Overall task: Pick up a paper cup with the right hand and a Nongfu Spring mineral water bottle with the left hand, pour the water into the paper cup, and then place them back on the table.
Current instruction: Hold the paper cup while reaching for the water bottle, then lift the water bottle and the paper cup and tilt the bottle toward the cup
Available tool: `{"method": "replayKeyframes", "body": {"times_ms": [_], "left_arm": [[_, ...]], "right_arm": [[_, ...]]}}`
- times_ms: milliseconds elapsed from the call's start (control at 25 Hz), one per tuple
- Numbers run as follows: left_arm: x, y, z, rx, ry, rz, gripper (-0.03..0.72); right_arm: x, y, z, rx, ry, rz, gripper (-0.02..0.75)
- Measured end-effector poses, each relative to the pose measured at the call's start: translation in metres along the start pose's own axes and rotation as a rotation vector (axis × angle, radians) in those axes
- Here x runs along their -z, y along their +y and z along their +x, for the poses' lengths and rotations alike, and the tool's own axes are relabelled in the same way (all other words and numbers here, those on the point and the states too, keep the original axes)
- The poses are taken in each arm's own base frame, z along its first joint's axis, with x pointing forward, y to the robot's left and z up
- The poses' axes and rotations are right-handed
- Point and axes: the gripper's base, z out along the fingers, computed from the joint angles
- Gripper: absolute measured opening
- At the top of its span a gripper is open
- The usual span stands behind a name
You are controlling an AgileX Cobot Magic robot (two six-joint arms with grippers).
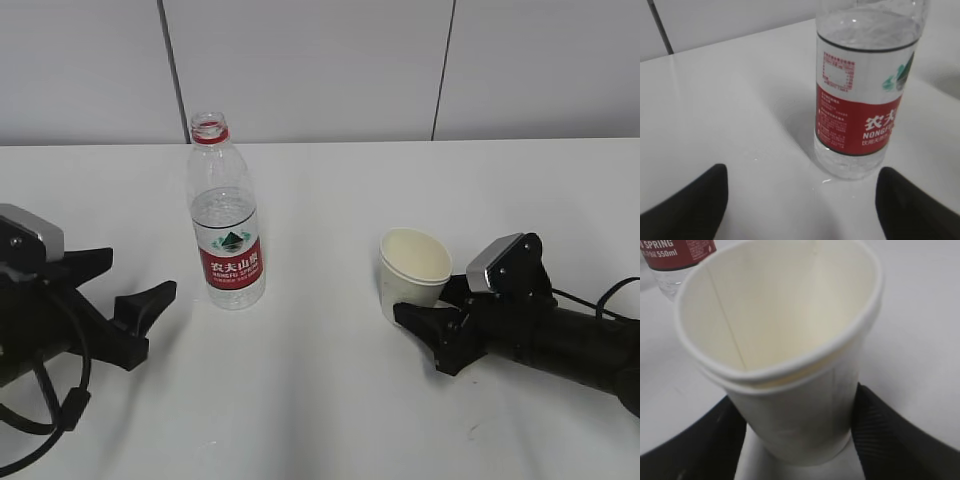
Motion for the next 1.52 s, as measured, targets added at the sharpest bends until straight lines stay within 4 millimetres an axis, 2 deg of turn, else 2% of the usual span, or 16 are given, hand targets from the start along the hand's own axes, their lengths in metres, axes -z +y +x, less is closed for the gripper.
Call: {"method": "replayKeyframes", "body": {"times_ms": [160,400,840,1080,1240,1520], "left_arm": [[-0.008,-0.003,0.003,-0.001,0.009,0.023,0.555],[-0.041,-0.009,-0.001,0.001,-0.028,0.069,0.573],[-0.08,-0.005,-0.005,0.005,-0.073,0.111,0.584],[-0.091,-0.007,-0.004,0.025,-0.079,0.152,0.584],[-0.098,-0.012,-0.008,0.008,-0.1,0.18,0.584],[-0.107,-0.01,-0.017,-0.007,-0.117,0.174,0.584]], "right_arm": [[0.0,0.0,0.0,0.0,0.0,0.0,0.471],[0.0,0.0,0.0,0.002,0.0,-0.004,0.471],[0.0,0.002,0.0,0.008,0.001,-0.018,0.47],[0.001,0.001,-0.008,0.028,-0.02,-0.019,0.47],[0.001,0.002,-0.01,0.038,-0.024,-0.032,0.47],[0.002,0.005,-0.014,0.064,-0.031,-0.067,0.47]]}}
